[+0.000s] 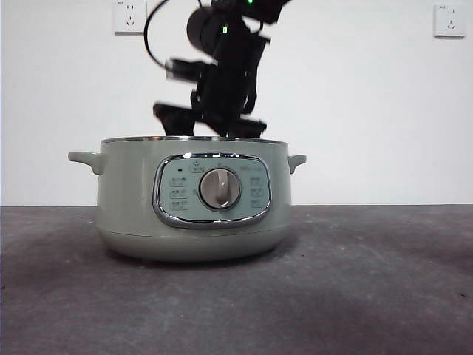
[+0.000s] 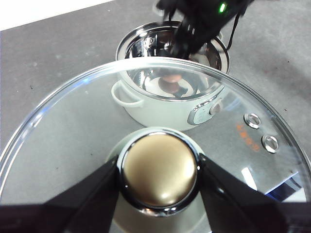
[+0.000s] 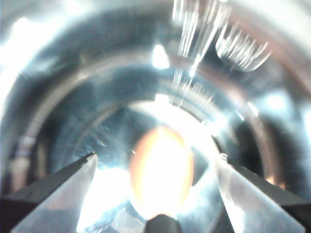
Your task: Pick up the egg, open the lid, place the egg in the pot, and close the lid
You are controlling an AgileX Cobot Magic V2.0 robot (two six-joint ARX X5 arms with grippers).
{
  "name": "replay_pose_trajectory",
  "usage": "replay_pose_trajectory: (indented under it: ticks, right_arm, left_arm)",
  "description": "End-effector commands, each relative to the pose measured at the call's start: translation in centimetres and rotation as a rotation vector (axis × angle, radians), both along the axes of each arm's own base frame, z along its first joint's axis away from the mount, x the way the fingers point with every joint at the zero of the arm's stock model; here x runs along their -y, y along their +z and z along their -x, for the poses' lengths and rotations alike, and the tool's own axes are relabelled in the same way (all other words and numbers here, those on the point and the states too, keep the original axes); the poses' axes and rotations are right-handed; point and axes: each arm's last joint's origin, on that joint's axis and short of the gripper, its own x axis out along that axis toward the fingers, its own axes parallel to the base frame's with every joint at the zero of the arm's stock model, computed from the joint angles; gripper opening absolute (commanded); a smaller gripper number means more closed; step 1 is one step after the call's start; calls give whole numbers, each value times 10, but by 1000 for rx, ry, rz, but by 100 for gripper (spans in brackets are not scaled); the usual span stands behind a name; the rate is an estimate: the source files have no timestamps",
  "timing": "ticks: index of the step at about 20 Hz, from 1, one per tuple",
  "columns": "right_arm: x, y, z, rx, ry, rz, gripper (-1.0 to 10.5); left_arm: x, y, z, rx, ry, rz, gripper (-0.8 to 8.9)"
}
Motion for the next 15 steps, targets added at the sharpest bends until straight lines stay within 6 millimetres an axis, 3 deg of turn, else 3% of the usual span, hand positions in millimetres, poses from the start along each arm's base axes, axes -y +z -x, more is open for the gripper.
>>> replay_pose_trajectory:
  ticks: [1,5,7,15]
  right_arm:
    - [7,45,10,50,6,-42,410]
    - [41,129,51,159,-1,-110,409]
    - [61,160,75,190,0,-122,408]
    - [115,202,144,122,80,-72,386]
  left_arm:
    - [0,6,1,67,-10,16,-8]
    - [2,10,-7,108,-11,29,-8]
    - [6,12,-17,113,-21,24,-8]
    - [29,16,-75,132,-128,52,-8]
